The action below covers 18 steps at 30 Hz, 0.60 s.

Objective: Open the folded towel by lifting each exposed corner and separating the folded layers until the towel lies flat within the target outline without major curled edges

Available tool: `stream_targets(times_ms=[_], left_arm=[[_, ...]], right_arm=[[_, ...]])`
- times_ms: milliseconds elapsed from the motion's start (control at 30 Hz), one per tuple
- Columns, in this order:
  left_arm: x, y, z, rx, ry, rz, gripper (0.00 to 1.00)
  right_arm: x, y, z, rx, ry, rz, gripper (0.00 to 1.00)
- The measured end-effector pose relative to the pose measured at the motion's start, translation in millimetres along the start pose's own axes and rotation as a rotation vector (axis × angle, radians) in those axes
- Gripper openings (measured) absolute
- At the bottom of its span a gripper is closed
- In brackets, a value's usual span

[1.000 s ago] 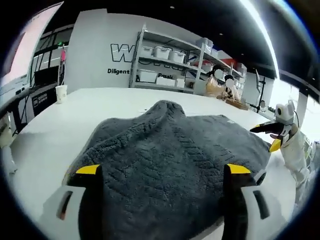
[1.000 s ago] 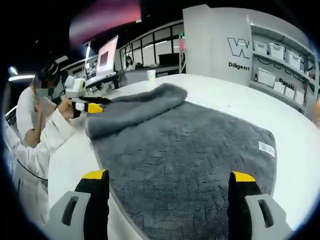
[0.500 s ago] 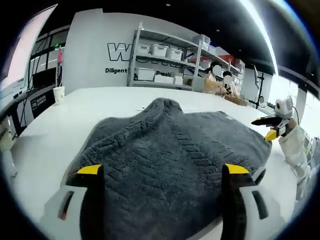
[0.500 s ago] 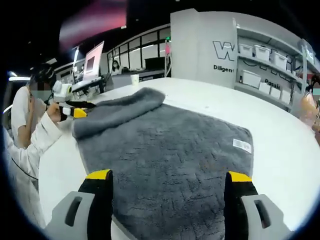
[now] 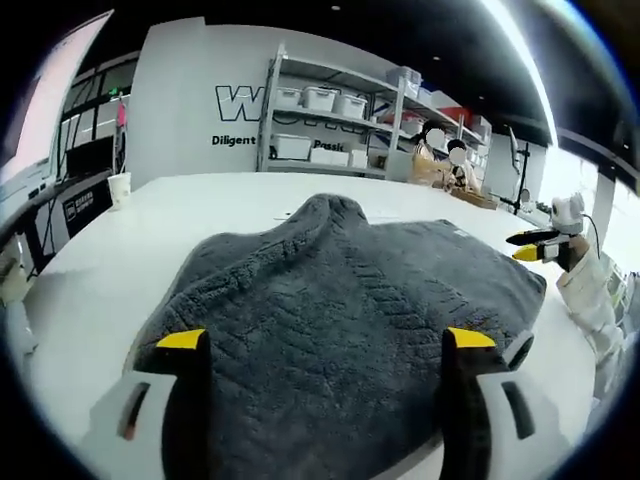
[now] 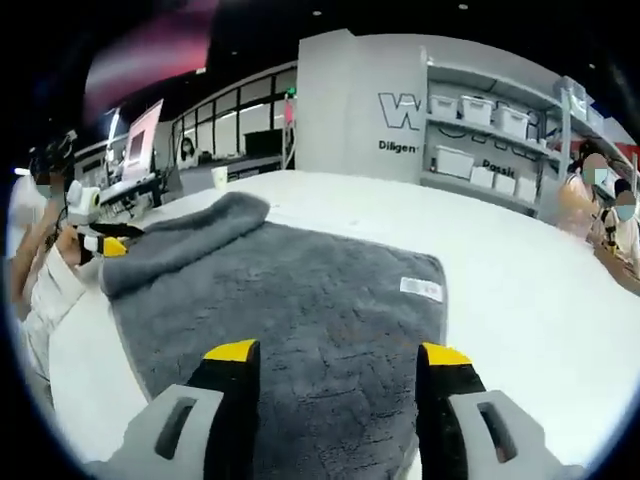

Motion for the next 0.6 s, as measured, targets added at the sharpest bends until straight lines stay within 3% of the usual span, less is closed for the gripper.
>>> stream_targets(times_ms=[267,433,600], left_arm=[[1,1.0,-0.5,-0.001,0.003,0.002,0.93],[1,1.8,-1.2,0.0,0.009,0.002,0.92],[1,2.3,-1.2,-0.002,0.01,0.002,0.92]], right_arm=[[4,-19,-9.9,0.099,-0.017,-0.053,0.4],[7,-23,-16.9,0.1,-0.002,-0.073,0.24],[12,-24,-22.0,0.102,0.02,-0.068,0.25]])
Point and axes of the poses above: the point that each gripper's makers call its tool centre point, and the gripper's own axes: x roughly forward along the fingers, y roughly to its left, z roughly out of its top, the point moved 3 cm from there along -x, roughly backward along the fingers, and after that the axes turned 7 degrees about z, right-handed, at the moved point
